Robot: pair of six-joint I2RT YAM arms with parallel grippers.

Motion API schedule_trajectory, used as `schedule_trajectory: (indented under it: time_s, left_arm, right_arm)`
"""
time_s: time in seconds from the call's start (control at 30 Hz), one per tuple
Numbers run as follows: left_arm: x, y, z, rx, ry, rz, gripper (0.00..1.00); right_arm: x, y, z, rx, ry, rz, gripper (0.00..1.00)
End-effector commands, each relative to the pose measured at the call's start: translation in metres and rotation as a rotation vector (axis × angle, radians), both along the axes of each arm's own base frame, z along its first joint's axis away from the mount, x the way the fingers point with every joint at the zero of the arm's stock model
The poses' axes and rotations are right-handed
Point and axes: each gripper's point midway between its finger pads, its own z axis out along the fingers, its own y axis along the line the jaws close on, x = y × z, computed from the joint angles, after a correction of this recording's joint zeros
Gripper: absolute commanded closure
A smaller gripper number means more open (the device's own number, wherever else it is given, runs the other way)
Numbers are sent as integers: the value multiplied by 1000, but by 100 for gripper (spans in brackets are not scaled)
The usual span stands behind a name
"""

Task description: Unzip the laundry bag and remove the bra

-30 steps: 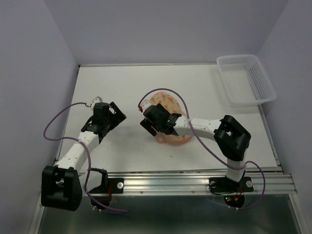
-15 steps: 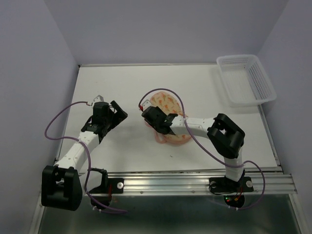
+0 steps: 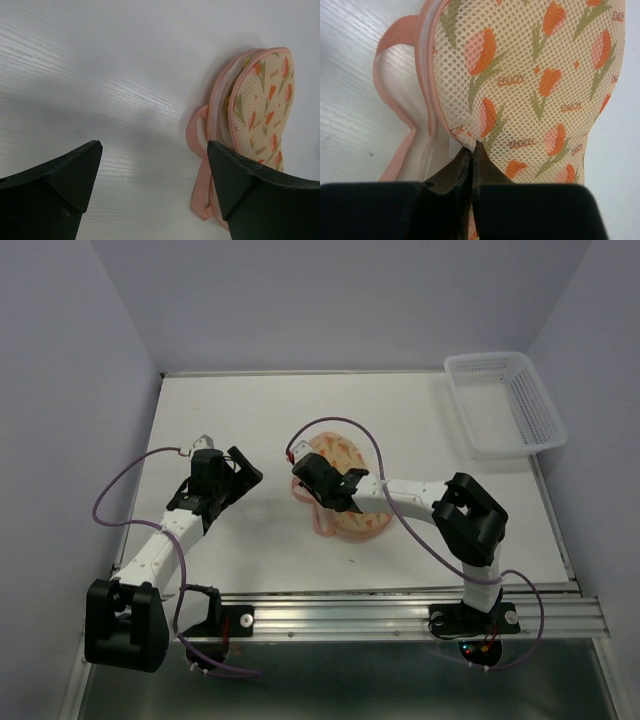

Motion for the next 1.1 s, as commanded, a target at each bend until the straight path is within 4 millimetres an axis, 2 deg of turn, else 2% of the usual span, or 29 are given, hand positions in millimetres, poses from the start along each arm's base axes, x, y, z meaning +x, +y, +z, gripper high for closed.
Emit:
schedule_trajectory:
  time_s: [0.0, 0.07, 0.1, 0.17, 0.23, 0.27, 0.33, 0.4, 0.43, 0.53, 0.57, 0.63, 0.67, 0.7, 0.73, 0.8, 0.87, 0.93, 1.0, 1.07]
  left_arm:
    - [5, 1, 6, 8, -41, -10, 1]
    - [6, 1, 6, 9, -38, -10, 1]
    - [6, 1, 5, 11, -37, -14, 1]
    - [7, -1, 4, 8, -38, -24, 1]
    - [7, -2, 3, 9, -37, -34, 1]
    - [7, -3, 1, 7, -32, -42, 1]
    - [7, -4, -1, 9, -26, -50, 1]
    - [8, -4, -2, 13, -20, -52, 1]
    - [8, -4, -2, 14, -22, -55, 1]
    - [9, -5, -3, 15, -12, -57, 1]
    - [9, -5, -3, 18, -12, -59, 1]
    - [10, -4, -3, 22, -10, -54, 1]
    - [10, -3, -3, 24, -8, -54, 1]
    - [11, -4, -1, 22, -10, -54, 1]
    - [12, -4, 0, 23, -11, -53, 1]
    - [14, -5, 1, 20, -12, -59, 1]
    - [15, -4, 1, 26, -6, -57, 1]
    - [18, -3, 5, 30, -14, -51, 1]
    - [20, -2, 8, 33, -19, -45, 1]
    - [23, -3, 11, 31, -31, -48, 1]
  right_arm:
    - [6, 22, 78, 286, -4, 7, 99]
    - [3, 23, 89, 365, 39, 26, 99]
    - [8, 15, 101, 425, 40, -13, 99]
    - [7, 9, 104, 495, 92, -21, 99]
    - [22, -14, 112, 552, 100, -77, 98]
    - [23, -23, 107, 567, 119, -104, 98]
    - [40, -51, 109, 593, 108, -171, 98]
    - [43, -66, 104, 625, 137, -185, 97]
    - [53, -81, 107, 658, 136, -205, 96]
    - [60, -102, 98, 692, 162, -231, 93]
    - [68, -119, 95, 699, 160, -264, 93]
    - [71, -130, 89, 729, 184, -276, 89]
    - [68, -135, 79, 740, 213, -280, 85]
    - [76, -151, 76, 756, 204, -318, 78]
    - [78, -158, 69, 752, 211, -341, 76]
    - [84, -171, 59, 684, 176, -380, 34]
    - [86, -177, 62, 638, 144, -358, 1]
    - [87, -182, 82, 635, 85, -352, 0]
    - [95, -204, 100, 588, -9, -441, 0]
    - [87, -193, 121, 557, -64, -424, 0]
